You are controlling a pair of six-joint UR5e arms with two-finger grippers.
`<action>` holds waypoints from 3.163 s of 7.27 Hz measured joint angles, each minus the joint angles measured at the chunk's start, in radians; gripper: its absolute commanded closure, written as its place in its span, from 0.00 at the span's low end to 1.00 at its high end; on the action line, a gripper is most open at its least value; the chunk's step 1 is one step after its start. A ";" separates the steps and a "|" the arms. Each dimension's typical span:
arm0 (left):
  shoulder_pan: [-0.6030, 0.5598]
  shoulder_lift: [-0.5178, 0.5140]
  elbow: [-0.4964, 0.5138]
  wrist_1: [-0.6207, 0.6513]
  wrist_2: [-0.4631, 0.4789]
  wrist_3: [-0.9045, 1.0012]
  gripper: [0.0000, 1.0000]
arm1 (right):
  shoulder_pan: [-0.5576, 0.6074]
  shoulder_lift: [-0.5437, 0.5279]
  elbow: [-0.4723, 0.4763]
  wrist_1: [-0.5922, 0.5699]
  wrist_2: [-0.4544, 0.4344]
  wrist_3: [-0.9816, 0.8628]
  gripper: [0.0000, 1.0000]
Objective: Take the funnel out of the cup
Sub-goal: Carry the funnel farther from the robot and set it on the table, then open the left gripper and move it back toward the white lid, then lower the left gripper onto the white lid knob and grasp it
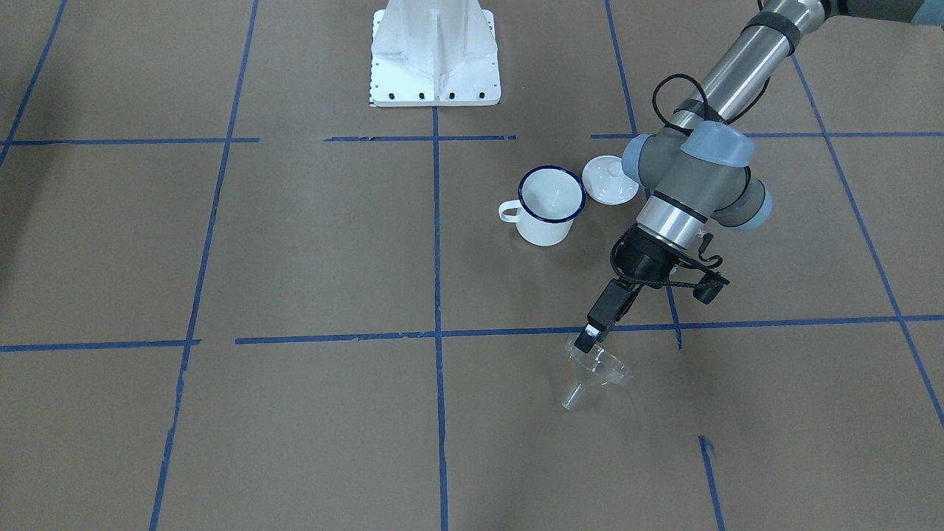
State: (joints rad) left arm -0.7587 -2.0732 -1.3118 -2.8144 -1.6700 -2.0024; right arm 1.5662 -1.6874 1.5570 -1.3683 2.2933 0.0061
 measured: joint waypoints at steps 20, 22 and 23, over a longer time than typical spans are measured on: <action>0.313 0.393 -0.713 1.102 -0.169 0.079 0.91 | 0.000 0.000 0.001 0.000 0.000 0.000 0.00; 0.314 0.401 -0.717 1.084 -0.169 0.077 1.00 | 0.000 0.000 0.000 0.000 -0.001 0.000 0.00; 0.313 0.402 -0.721 1.084 -0.169 0.079 1.00 | 0.000 0.000 0.000 0.000 -0.001 0.000 0.00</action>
State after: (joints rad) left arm -0.4457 -1.6714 -2.0329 -1.7306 -1.8393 -1.9238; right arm 1.5662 -1.6874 1.5571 -1.3683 2.2925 0.0061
